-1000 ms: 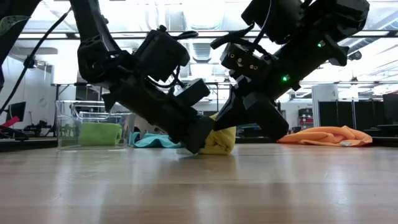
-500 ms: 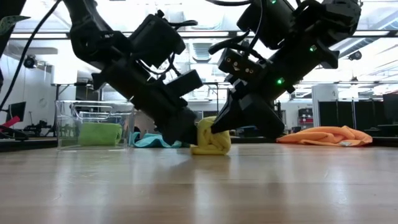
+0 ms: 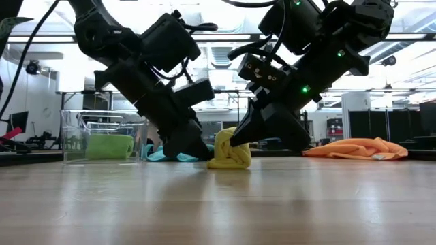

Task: Roll microfiber towels into tight, uniform cylinder then place into a basket
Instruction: Roll the yellow microfiber towel

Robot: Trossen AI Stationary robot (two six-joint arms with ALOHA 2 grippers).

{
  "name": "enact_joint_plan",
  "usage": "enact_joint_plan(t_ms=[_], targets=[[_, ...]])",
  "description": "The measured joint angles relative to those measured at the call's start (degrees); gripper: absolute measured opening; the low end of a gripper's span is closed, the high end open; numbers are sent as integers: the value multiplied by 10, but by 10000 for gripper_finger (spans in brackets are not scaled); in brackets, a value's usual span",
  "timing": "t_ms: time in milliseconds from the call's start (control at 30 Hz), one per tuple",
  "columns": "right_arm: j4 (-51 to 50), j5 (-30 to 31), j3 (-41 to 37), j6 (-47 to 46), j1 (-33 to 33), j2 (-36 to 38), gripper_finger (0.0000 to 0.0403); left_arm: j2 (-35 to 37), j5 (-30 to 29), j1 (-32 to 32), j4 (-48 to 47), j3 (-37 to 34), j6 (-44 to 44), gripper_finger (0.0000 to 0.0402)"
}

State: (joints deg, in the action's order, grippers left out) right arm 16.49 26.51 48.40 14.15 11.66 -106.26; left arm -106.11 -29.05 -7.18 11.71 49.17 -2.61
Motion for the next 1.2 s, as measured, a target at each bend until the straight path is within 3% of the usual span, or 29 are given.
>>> enact_joint_plan(t_ms=[167, 433, 733, 1033, 1200], targets=[[0, -1, 0, 0, 0, 0, 9, 5, -43, 0, -23, 0, -1, 0], [3, -69, 0, 0, -9, 0, 9, -5, -16, 1, -20, 0, -25, 0], [25, -77, 0, 6, -22, -1, 9, -16, -10, 1, -15, 1, -27, 0], [23, -120, 0, -15, -38, -1, 9, 77, -39, -2, -103, -4, -16, 0], [22, -121, 0, -16, -38, -1, 9, 131, -80, -3, -69, -18, 13, 0]])
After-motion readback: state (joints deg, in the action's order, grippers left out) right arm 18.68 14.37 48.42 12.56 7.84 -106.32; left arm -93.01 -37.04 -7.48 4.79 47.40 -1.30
